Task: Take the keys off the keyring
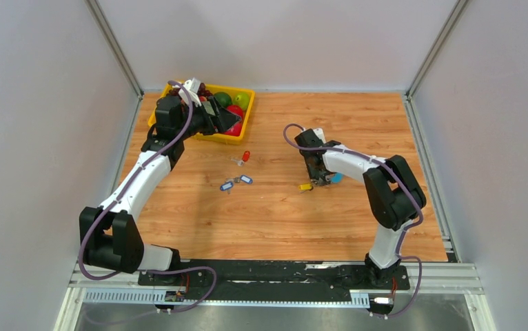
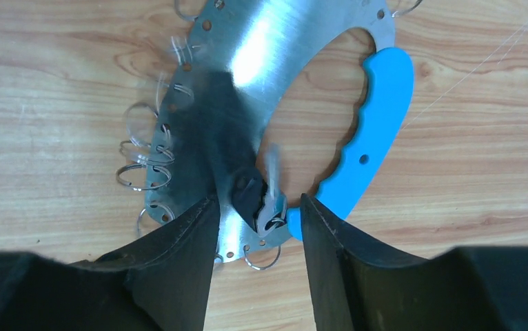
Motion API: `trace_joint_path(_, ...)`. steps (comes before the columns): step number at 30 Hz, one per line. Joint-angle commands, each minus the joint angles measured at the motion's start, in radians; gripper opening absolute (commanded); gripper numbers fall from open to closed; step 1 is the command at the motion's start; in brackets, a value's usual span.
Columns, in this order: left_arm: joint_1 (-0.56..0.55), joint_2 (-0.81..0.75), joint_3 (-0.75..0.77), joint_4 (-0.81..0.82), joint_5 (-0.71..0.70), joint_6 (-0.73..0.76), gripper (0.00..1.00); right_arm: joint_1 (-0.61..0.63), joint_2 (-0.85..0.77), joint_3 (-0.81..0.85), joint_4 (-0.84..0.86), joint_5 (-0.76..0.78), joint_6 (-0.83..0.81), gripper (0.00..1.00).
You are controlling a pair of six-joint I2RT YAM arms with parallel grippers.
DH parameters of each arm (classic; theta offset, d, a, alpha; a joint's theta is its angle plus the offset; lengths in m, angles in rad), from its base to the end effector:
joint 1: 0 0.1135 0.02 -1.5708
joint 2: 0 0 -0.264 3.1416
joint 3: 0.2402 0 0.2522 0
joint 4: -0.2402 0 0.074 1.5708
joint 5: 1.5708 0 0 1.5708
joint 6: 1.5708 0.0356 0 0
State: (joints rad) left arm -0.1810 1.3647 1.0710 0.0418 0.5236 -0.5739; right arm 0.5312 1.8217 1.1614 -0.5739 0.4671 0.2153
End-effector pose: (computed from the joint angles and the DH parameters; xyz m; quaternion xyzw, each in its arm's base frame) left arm 0.3109 -0.0750 0.3323 0.0065 0.7797 -0.4083 0.4748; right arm 0.3105 0.1639 0.1665 -0.1126 0.9533 -0.1530 0.2349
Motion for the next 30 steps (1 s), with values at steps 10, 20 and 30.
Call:
trace_joint_path(10, -0.001, 0.004, 0.047, 0.019, 0.022, 0.005, 1.00, -0.025, -0.045, 0.017, -0.018, 0.083, 0.045, 0.00)
trace_joint_path(20, -0.001, 0.012, 0.043, 0.015, 0.019, 0.005, 1.00, -0.021, -0.402, -0.048, 0.099, -0.036, 0.072, 0.00)
trace_joint_path(30, -0.092, 0.011, 0.062, 0.000, 0.037, 0.097, 1.00, -0.022, -0.764, -0.161, 0.378, -0.441, 0.099, 0.00)
